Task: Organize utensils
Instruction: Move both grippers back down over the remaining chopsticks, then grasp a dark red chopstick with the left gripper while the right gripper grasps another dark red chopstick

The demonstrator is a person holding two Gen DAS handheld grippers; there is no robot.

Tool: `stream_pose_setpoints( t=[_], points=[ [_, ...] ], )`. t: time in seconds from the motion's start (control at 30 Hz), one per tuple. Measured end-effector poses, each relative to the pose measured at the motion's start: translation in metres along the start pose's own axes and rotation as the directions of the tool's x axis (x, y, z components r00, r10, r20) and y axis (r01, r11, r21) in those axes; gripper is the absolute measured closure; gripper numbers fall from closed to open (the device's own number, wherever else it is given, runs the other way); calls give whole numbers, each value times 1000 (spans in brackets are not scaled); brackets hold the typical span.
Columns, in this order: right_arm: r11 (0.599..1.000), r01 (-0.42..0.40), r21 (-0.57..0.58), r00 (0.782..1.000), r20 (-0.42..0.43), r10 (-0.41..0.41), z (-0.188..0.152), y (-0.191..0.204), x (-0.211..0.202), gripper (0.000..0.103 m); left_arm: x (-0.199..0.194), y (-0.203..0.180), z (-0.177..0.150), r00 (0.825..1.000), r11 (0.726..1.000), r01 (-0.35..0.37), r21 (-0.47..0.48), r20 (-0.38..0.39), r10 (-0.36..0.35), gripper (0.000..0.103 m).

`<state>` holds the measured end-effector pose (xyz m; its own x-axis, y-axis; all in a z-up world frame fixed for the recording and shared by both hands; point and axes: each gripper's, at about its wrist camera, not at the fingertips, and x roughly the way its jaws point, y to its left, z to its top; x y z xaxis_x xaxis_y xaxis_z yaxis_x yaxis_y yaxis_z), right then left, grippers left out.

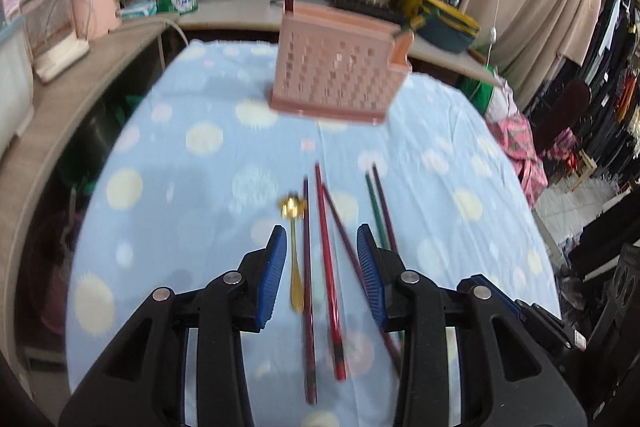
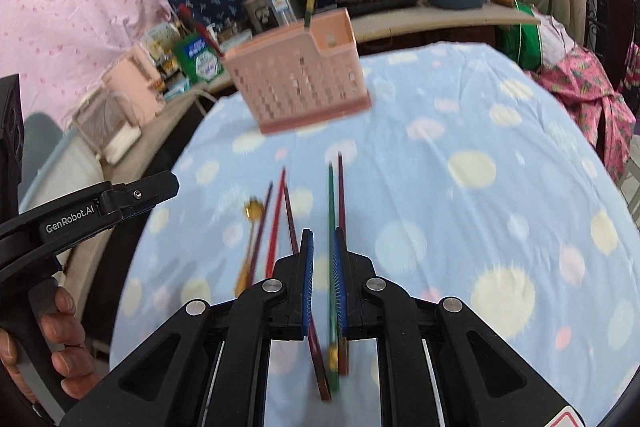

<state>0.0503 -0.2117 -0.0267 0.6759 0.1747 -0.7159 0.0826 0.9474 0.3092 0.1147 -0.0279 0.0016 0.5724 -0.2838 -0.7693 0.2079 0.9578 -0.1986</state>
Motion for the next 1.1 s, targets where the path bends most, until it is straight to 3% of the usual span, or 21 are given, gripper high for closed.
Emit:
stream_pose_setpoints(
  t=[0.23,0.5,1.1],
  points=[
    [999,30,-25,996,-83,-32,-50,-8,8,92,12,2,-59,997,1000,-21,17,-78,22,68],
    [998,46,-45,994,-97,-51,-66,-9,13,92,21,12,-94,993,1000,-27,7,-119,27,68],
    [996,50,-73,993,-102,-58,-63,-2,30,92,33,10,-107,992,998,-43,43,-116,47,68]
  ],
)
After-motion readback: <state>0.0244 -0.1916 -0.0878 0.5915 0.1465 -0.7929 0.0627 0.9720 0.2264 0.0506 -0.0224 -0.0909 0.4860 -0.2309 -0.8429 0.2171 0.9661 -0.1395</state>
